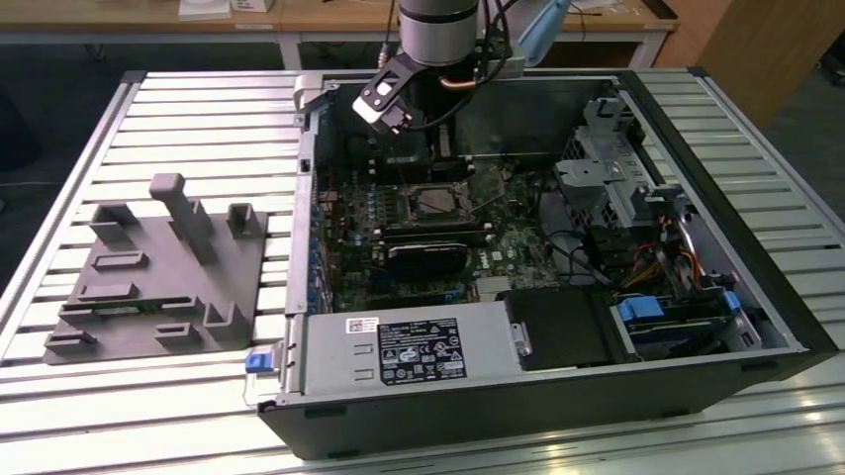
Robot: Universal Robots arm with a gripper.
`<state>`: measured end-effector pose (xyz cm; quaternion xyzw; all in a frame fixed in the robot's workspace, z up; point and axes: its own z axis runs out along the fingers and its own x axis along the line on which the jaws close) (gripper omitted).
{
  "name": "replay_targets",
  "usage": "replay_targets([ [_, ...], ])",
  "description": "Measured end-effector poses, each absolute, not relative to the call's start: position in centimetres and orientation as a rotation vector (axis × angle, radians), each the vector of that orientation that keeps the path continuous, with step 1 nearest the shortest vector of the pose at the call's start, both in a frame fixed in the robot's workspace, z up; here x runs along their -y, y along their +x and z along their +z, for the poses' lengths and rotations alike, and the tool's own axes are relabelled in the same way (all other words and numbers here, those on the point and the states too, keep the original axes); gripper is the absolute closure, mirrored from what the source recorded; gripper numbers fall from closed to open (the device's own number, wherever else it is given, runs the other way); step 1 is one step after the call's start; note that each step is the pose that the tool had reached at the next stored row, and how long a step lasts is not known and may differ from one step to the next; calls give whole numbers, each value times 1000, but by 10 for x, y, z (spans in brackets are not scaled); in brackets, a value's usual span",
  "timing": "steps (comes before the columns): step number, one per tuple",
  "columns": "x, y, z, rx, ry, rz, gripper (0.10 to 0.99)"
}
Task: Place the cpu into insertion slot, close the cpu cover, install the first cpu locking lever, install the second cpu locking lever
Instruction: 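Close the cpu cover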
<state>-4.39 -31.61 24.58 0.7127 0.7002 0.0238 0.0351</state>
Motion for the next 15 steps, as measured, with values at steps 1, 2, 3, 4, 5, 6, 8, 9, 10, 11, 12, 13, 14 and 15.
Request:
replay_targets([
  [1,316,-44,246,-2152,2190,73,980],
  [2,316,-44,246,-2152,2190,73,980],
  [3,316,-44,246,-2152,2190,73,980],
  [4,316,-44,246,-2152,2190,73,980],
  [5,316,-44,246,-2152,2190,73,980],
  [6,316,-44,246,-2152,2190,73,980],
  [8,316,-44,248,-2152,2190,73,980],
  [9,316,-44,250,-2152,2190,73,980],
  [10,316,-44,252,-2152,2190,73,980],
  [11,316,-44,254,-2152,2190,73,980],
  [12,316,-44,257,-2152,2190,73,980],
  [13,316,-44,259,-2152,2190,73,980],
  [14,316,-44,261,-2152,2190,73,980],
  [15,316,-44,264,-2152,2190,73,980],
])
